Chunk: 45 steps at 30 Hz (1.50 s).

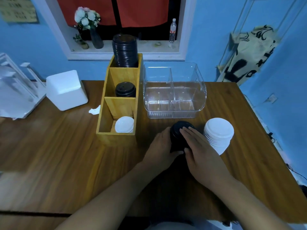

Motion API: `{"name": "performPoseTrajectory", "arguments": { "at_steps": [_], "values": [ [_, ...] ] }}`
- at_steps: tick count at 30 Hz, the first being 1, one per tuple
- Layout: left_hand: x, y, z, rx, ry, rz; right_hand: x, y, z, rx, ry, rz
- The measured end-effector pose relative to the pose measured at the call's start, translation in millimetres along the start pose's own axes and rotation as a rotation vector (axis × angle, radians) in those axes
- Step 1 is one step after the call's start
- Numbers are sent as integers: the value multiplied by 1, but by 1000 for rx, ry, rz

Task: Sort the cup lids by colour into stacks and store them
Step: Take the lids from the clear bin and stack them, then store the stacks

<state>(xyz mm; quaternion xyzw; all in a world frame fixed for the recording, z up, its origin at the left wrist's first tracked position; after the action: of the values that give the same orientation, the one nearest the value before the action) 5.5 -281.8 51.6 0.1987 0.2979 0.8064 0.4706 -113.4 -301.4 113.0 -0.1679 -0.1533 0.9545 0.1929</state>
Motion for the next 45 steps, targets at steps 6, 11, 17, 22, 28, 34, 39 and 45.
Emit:
{"name": "performPoseTrajectory", "arguments": {
  "at_steps": [6, 11, 17, 22, 28, 34, 39, 45],
  "values": [
    [6, 26, 80, 62, 128, -26, -40, -27, 46, -27, 113, 135],
    [-15, 19, 170, 8, 288, 1, -117, -64, 74, -69, 172, 323],
    [-63, -17, 249, -79, 427, 145, -226, -83, 68, -115, 155, 394],
    [-100, -45, 264, -34, 432, 237, -283, -82, 51, -90, 93, 422],
    [-112, -59, 253, -17, 443, 301, -297, -75, 37, -37, 55, 453],
    [-110, -68, 244, -121, 430, 353, -291, -69, 17, -36, 27, 493],
    [-115, -69, 238, -230, 393, 400, -288, -60, -2, -27, 12, 485],
    [-119, -74, 237, -192, 343, 408, -281, -51, -14, -31, 45, 445]
  ]
}}
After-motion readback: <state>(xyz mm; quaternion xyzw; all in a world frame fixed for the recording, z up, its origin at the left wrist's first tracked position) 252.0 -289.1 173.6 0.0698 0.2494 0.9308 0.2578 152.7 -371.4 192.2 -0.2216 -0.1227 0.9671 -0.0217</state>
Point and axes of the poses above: each hand's wrist, its own x-axis away from the middle knuckle, its own z-axis out of the back of the hand, y = z × x, the point moved 10 cm from there along -x, towards the middle knuckle, and after that the axes turned 15 degrees about z, right-handed, at the moved point
